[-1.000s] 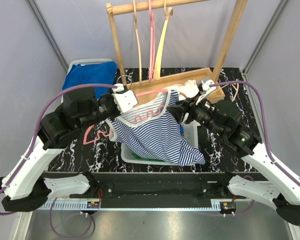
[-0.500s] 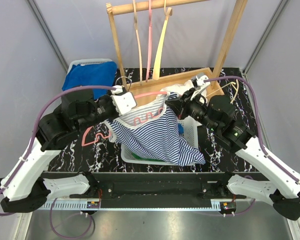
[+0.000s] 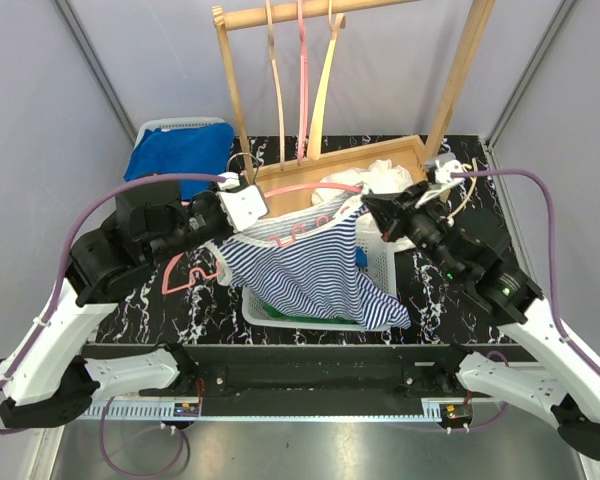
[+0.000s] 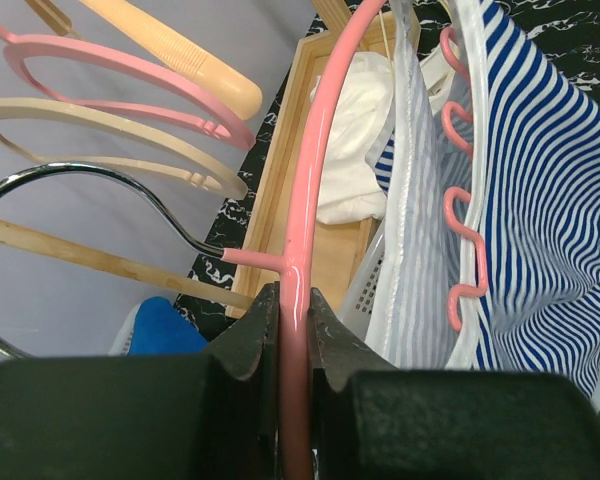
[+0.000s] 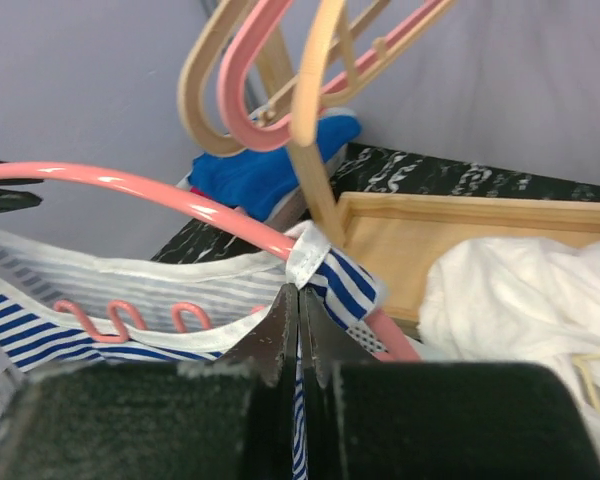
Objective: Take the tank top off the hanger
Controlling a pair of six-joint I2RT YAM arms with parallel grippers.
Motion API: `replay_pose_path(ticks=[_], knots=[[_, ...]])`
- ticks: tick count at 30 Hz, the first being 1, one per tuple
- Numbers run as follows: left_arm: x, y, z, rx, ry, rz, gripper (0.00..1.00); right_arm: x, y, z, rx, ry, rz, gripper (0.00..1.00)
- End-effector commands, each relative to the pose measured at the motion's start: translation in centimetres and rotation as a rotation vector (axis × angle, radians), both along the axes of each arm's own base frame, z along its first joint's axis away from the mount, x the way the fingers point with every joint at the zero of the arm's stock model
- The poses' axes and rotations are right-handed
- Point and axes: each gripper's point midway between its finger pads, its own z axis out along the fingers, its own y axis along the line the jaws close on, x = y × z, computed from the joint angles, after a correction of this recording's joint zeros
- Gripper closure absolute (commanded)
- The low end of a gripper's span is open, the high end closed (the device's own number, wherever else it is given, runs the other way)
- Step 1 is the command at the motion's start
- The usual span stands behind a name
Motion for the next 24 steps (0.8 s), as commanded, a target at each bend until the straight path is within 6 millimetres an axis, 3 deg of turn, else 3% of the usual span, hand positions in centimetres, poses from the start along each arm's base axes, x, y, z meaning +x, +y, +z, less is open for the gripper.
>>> replay_pose_path(ticks=[1,7,17,21,23,24], knots=[[-0.4,0.0,3.0,-0.082,-0.084,-0.023,0.97,0.7,-5.6,0.4,-0.020,-0.040,-0.249,1.00],[-0.6,0.0,3.4,-0.088,-0.091,-0.029,0.97,1.6,-8.4,-2.2,-0.064,0.004,-0.407,1.00],[-1.2,0.4,4.5,-0.111,-0.108,-0.038,0.97,3.8,-9.5,-6.8,-0.144,0.094,-0.506,1.00],[-1.0,0.7,5.6,-0.133,-0.120,-0.017,0.97,3.6,-9.4,-8.2,-0.104,0.136,-0.484,1.00],[-1.0,0.5,6.1,-0.147,-0.125,-0.025,0.97,3.0,-8.1,-8.9,-0.099,0.139,-0.402,1.00],[-1.0,0.2,6.2,-0.156,-0.121,-0.028,0.96,2.5,-6.4,-8.7,-0.076,0.123,-0.304,1.00]])
